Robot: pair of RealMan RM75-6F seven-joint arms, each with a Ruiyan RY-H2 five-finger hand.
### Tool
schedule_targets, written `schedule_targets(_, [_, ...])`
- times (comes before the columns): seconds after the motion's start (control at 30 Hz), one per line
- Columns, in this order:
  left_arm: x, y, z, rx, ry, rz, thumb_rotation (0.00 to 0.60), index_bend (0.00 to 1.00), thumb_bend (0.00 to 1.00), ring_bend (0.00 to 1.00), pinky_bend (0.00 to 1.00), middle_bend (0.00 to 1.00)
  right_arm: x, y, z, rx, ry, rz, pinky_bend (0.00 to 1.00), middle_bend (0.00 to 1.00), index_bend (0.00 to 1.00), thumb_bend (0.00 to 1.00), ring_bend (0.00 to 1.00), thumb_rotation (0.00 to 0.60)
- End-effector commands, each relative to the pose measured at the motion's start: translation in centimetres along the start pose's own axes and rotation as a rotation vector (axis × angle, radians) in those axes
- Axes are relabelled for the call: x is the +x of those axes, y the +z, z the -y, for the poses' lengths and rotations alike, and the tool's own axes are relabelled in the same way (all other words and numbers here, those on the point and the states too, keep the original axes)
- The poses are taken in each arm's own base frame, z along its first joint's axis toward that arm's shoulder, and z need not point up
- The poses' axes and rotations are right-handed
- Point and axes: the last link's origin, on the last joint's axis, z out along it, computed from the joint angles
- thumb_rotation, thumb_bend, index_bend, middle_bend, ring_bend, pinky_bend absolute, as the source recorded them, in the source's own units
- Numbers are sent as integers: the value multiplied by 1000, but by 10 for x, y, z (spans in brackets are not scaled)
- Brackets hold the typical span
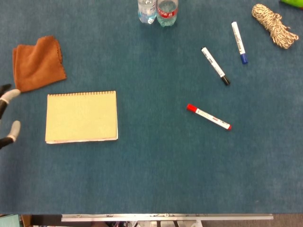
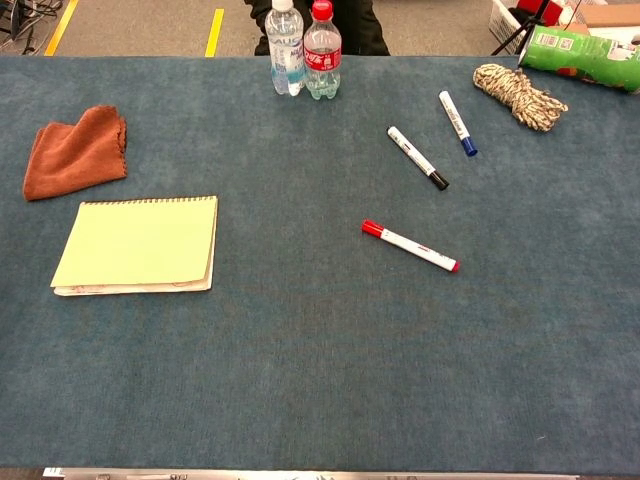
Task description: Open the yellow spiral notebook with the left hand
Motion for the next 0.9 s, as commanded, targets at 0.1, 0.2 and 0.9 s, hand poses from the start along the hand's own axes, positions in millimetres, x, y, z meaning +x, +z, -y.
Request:
schedule_targets(0.1, [-4, 22, -5, -71, -60, 103, 600, 190, 345, 137, 0, 233, 1, 0, 0, -4, -4, 1, 298, 298, 378, 268, 185, 600])
schedule_targets(0.2, [-7, 36, -10, -98, -83, 144, 600, 201, 333, 137, 0, 238, 2, 0, 0, -6, -4, -2, 298, 298, 378, 268, 184, 600])
schedule_targets(0.9, [-45, 111, -73, -203, -69, 366, 18, 228, 253, 16, 0, 192, -2, 1, -4, -22, -9, 15, 298, 298, 378, 268, 185, 600])
